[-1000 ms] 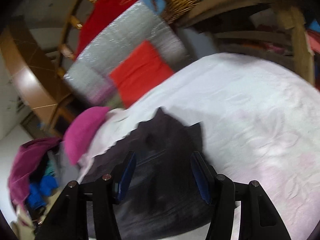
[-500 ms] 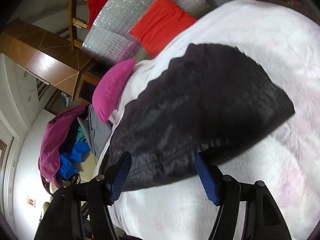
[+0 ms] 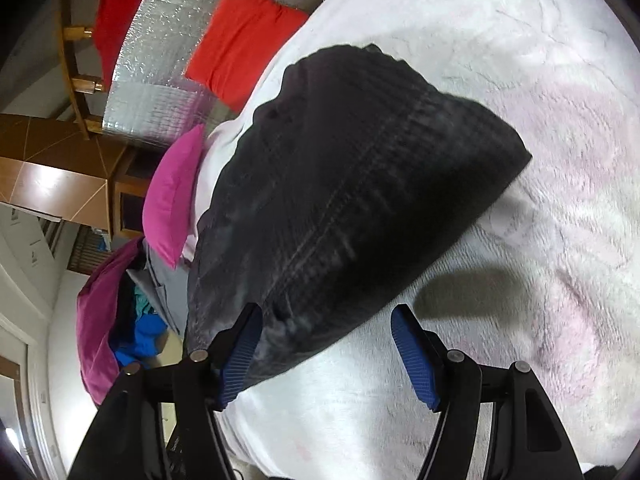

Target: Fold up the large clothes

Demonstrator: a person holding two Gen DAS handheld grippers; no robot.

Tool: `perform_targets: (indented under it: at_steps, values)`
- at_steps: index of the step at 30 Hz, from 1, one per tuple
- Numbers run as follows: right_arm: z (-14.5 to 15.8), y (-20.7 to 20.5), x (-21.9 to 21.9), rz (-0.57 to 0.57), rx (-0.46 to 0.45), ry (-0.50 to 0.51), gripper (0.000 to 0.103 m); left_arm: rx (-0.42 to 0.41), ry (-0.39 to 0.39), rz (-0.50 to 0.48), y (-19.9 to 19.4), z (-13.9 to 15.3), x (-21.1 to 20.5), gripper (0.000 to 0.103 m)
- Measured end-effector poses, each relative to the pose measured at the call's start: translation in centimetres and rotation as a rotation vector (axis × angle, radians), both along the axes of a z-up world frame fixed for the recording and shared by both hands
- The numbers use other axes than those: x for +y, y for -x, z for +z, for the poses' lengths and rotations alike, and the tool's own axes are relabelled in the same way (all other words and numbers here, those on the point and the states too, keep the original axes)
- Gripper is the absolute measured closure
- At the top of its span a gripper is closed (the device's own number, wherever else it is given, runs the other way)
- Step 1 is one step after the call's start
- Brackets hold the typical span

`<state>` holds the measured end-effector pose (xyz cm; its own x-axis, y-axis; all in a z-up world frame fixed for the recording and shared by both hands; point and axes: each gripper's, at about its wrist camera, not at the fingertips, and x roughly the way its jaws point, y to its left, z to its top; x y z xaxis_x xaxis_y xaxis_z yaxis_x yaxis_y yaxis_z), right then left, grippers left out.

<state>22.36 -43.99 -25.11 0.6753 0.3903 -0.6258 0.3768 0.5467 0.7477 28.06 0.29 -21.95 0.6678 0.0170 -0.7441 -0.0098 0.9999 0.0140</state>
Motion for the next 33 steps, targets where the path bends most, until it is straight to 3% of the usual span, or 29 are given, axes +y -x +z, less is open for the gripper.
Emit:
perform_targets:
  at_steps: [17, 19, 24, 33]
  values:
    - [-0.5, -2.8, -0.8, -0.149, -0.067, -0.061, 0.025, 0.033, 0.014, -0.009, -0.1, -0.6, -0.3, 0.043]
    - [-0.2, -3.0, -0.4, -0.15, -0.074, -0.042, 0.024, 0.076, 0.083, -0.018, -0.3, -1.1, 0.2, 0.039]
    - [-0.7, -3.8, -0.6, -0.163, -0.063, -0.043, 0.024, 0.228, 0.419, -0.002, -1.3, -3.0, 2.6, 0.038]
    - [-1.0, -5.0, -0.4, -0.152, -0.068, -0.011, 0.024, 0.249, 0.686, 0.136, -4.2, -4.5, 4.7, 0.032]
